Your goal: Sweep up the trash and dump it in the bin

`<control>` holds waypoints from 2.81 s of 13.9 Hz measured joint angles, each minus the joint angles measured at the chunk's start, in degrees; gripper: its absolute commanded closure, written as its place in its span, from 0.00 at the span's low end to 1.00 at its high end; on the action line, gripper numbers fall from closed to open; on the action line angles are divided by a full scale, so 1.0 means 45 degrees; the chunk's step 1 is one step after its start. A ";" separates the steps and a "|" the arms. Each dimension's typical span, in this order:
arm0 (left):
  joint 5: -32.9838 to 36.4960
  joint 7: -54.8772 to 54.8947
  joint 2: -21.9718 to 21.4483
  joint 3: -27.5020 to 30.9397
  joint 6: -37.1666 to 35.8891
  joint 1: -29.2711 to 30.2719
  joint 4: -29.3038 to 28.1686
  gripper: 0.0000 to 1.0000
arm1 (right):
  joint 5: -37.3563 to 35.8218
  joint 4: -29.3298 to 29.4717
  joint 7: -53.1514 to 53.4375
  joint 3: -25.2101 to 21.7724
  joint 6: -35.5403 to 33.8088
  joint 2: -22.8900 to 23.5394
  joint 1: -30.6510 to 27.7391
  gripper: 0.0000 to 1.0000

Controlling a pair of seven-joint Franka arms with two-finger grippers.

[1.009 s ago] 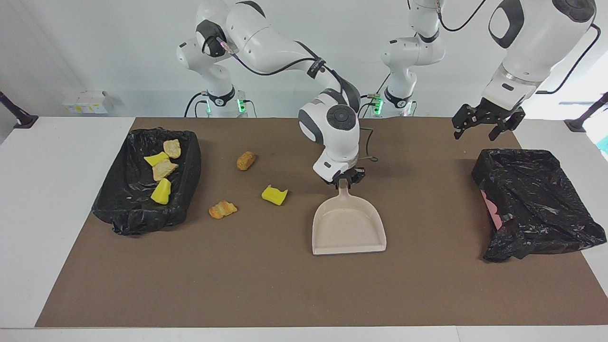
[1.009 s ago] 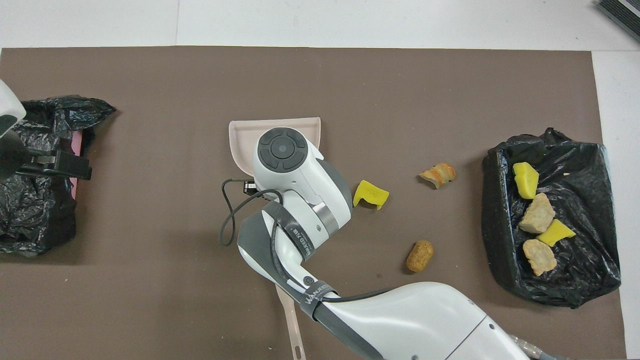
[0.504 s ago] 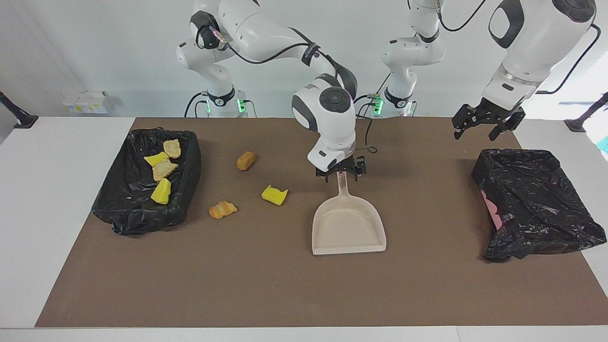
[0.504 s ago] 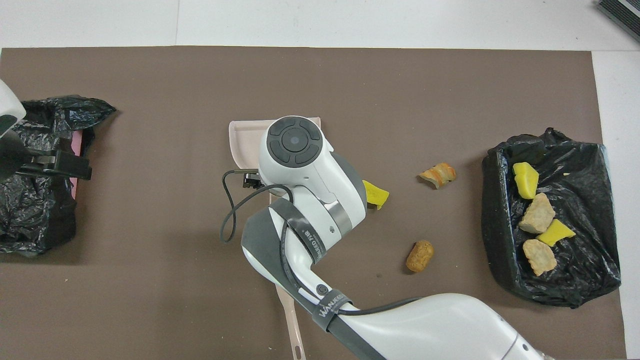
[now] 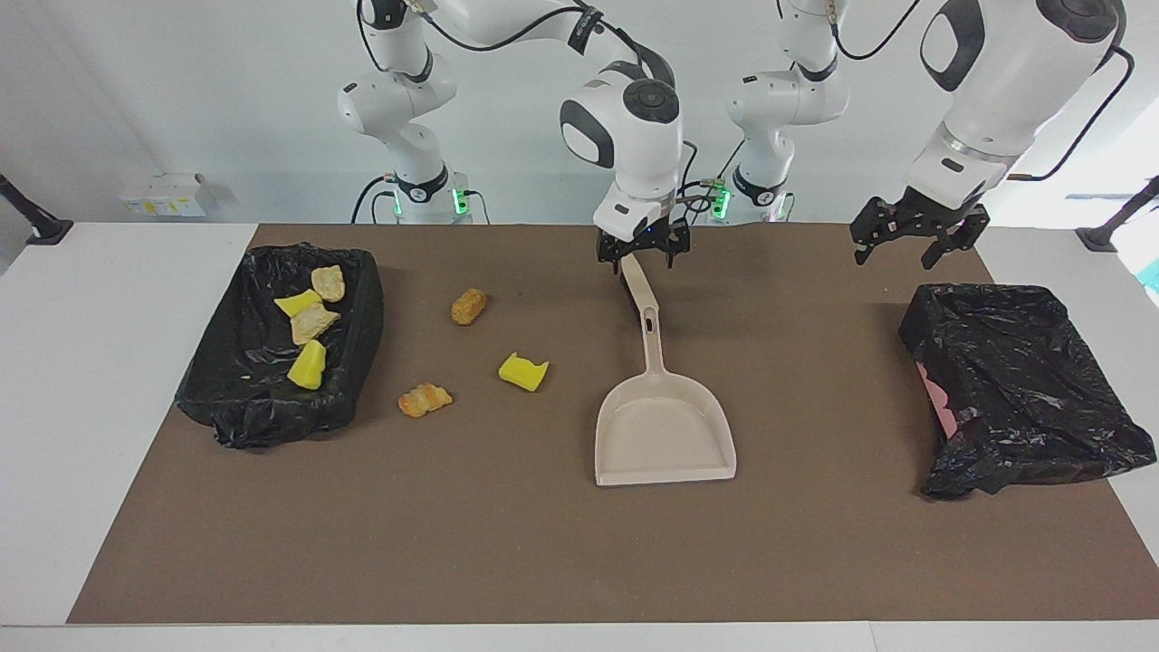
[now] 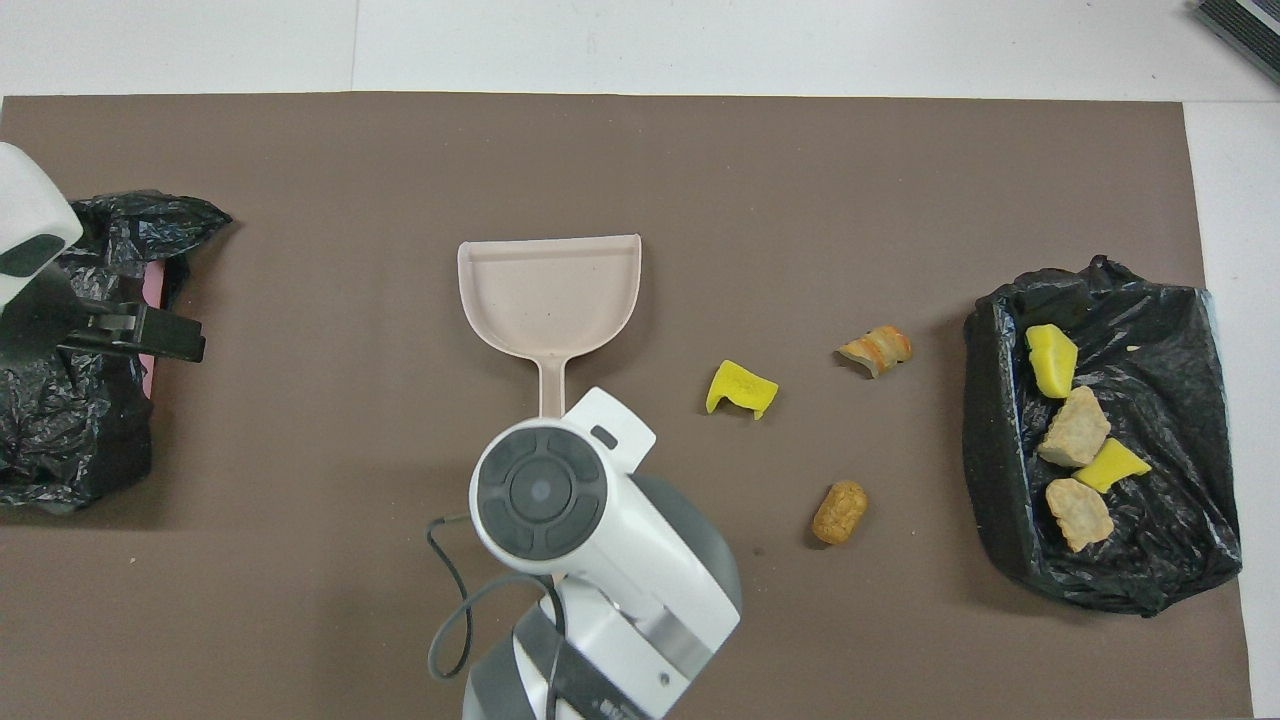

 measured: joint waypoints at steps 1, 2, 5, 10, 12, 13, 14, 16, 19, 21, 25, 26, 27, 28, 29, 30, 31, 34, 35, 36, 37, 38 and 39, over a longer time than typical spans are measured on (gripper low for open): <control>-0.0016 -0.0039 0.0007 -0.0022 0.0222 -0.0236 -0.0008 0.00 | 0.0003 -0.1060 0.0000 0.0008 0.0622 -0.0555 0.0359 0.03; -0.0036 -0.0163 0.0043 -0.0033 0.0439 -0.0512 -0.0021 0.00 | 0.0009 -0.2092 0.0000 0.0014 0.1225 -0.1070 0.0681 0.03; -0.0041 -0.1039 0.0386 -0.0069 0.1440 -0.1434 -0.0168 0.00 | 0.0497 -0.4363 0.0000 0.0020 0.2147 -0.2076 0.1660 0.05; -0.0043 -0.2296 0.1330 -0.0091 0.2521 -0.2769 -0.0260 0.00 | 0.0916 -0.6132 0.0000 0.0029 0.3435 -0.2269 0.2491 0.27; -0.0042 -0.2622 0.1806 -0.0103 0.2937 -0.3307 -0.0321 0.00 | 0.1125 -0.6413 0.0000 0.0024 0.3809 -0.2269 0.2538 0.58; -0.0042 -0.2705 0.2046 -0.0103 0.3131 -0.3549 -0.0355 0.00 | 0.1204 -0.6432 0.0000 0.0013 0.3816 -0.2272 0.2538 0.74; -0.0036 -0.2776 0.2237 -0.0095 0.3289 -0.3770 -0.0408 0.00 | 0.1279 -0.6431 0.0000 0.0012 0.3816 -0.2285 0.2538 0.83; 0.0084 -0.3300 0.2734 -0.0096 0.3847 -0.4360 -0.0626 0.00 | 0.1349 -0.6428 0.0000 0.0012 0.3817 -0.2333 0.2538 0.95; 0.0185 -0.4268 0.3527 -0.0104 0.5184 -0.5344 -0.1359 0.00 | 0.1363 -0.6421 0.0005 0.0008 0.3820 -0.2401 0.2538 1.00; 0.0196 -0.4852 0.3665 -0.0106 0.6297 -0.5872 -0.2325 0.00 | 0.1365 -0.6418 0.0005 0.0009 0.3820 -0.2481 0.2538 1.00; 0.0201 -0.5388 0.3647 -0.0106 0.7198 -0.6471 -0.3566 0.34 | 0.1370 -0.6478 0.1020 0.0008 0.2595 -0.3238 0.2538 1.00; 0.0202 -0.5393 0.3627 -0.0104 0.7195 -0.6484 -0.3597 0.74 | 0.1370 -0.6563 0.1374 0.0005 0.2048 -0.3604 0.2531 1.00; 0.0203 -0.5394 0.3600 -0.0090 0.7176 -0.6484 -0.3609 1.00 | 0.1366 -0.6717 0.1814 -0.0015 0.1430 -0.4037 0.2509 1.00; 0.0204 -0.5394 0.3579 -0.0078 0.7167 -0.6484 -0.3621 1.00 | 0.1362 -0.6949 0.2294 -0.0046 0.0836 -0.4483 0.2456 1.00; 0.0208 -0.5394 0.3571 -0.0066 0.7165 -0.6483 -0.3624 1.00 | 0.1360 -0.7206 0.2730 -0.0067 0.0361 -0.4892 0.2344 1.00; 0.0212 -0.5393 0.3565 -0.0044 0.7166 -0.6480 -0.3623 1.00 | 0.1347 -0.7454 0.3110 -0.0082 -0.0078 -0.5247 0.2180 1.00; 0.0218 -0.5394 0.3559 -0.0009 0.7166 -0.6469 -0.3617 1.00 | 0.1245 -0.7637 0.3439 -0.0092 -0.0561 -0.5502 0.2004 1.00; 0.0401 -0.5060 0.3494 0.0135 0.7177 -0.6394 -0.3534 1.00 | -0.0221 -0.7781 0.4384 -0.0113 -0.2469 -0.5854 0.1552 1.00; 0.0437 -0.4806 0.3458 0.0202 0.7162 -0.6320 -0.3430 1.00 | -0.0663 -0.7780 0.4612 -0.0114 -0.3259 -0.5922 0.1345 1.00; 0.0449 -0.4453 0.3426 0.0245 0.7065 -0.6169 -0.3269 1.00 | -0.1010 -0.7780 0.4709 -0.0120 -0.3932 -0.5991 0.1021 1.00; 0.0454 -0.3973 0.3399 0.0272 0.6786 -0.5978 -0.3032 1.00 | -0.1346 -0.7783 0.4709 -0.0132 -0.4452 -0.6062 0.0628 1.00; 0.0458 -0.3441 0.3362 0.0286 0.6413 -0.5740 -0.2765 1.00 | -0.1598 -0.7785 0.4709 -0.0144 -0.4828 -0.6112 0.0278 1.00; 0.0461 -0.2778 0.3266 0.0298 0.6001 -0.5455 -0.2500 1.00 | -0.1744 -0.7786 0.4709 -0.0151 -0.5160 -0.6132 -0.0040 1.00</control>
